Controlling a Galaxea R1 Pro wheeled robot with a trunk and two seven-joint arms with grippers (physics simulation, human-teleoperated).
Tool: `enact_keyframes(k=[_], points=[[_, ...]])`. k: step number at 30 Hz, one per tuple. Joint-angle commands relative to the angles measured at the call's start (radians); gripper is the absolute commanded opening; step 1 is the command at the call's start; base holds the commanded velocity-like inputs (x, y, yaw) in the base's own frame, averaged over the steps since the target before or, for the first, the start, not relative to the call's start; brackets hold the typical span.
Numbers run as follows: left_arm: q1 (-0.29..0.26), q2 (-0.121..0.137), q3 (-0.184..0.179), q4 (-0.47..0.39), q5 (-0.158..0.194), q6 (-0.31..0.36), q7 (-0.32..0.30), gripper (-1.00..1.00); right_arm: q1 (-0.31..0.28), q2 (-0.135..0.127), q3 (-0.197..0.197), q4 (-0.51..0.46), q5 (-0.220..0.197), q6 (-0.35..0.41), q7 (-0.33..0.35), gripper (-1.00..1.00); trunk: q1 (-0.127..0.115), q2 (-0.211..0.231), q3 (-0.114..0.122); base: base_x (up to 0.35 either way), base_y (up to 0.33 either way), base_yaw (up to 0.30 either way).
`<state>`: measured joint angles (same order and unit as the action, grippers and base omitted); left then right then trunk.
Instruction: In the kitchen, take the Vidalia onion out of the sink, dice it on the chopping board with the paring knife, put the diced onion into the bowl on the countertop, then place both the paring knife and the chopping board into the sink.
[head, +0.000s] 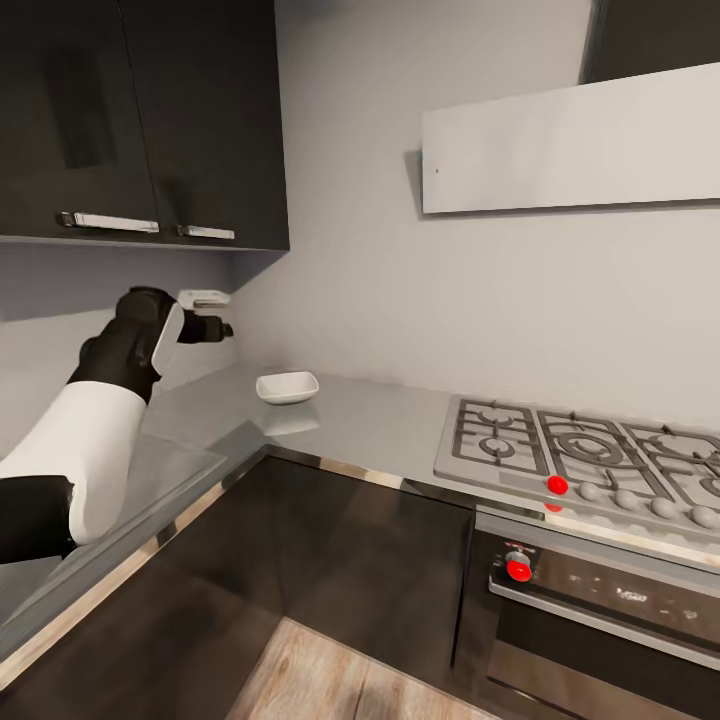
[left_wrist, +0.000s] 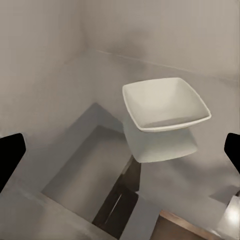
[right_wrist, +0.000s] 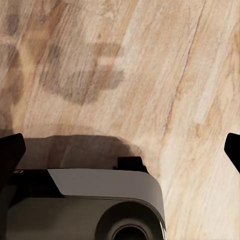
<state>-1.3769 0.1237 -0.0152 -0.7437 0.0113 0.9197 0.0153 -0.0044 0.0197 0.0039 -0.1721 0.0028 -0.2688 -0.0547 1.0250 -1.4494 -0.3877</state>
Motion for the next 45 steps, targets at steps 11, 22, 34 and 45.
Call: enact_keyframes(k=[11,22,34,45], points=[[-0.001,0.001,-0.003,-0.005,-0.001,0.01,0.002,1.0,0.0,0.002,0.001,0.0,-0.001,-0.001,-0.004,1.0,0.0,-0.001,-0.001,0.009,0.0,0.0],[-0.001,0.001,-0.003,0.0,-0.001,0.01,0.003,1.0,0.0,0.001,0.001,0.0,0.0,-0.002,-0.004,1.0,0.0,-0.001,-0.001,0.116,0.0,0.0],[-0.001,0.0,-0.005,-0.003,-0.001,0.01,0.004,1.0,0.0,0.004,0.001,0.0,-0.003,0.0,-0.003,1.0,0.0,-0.001,-0.001,0.173,0.0,0.0],[-0.001,0.0,-0.005,-0.003,-0.002,0.01,0.005,1.0,0.0,0.003,0.002,0.0,-0.001,-0.002,0.002,1.0,0.0,-0.001,-0.001,0.136,0.0,0.0]])
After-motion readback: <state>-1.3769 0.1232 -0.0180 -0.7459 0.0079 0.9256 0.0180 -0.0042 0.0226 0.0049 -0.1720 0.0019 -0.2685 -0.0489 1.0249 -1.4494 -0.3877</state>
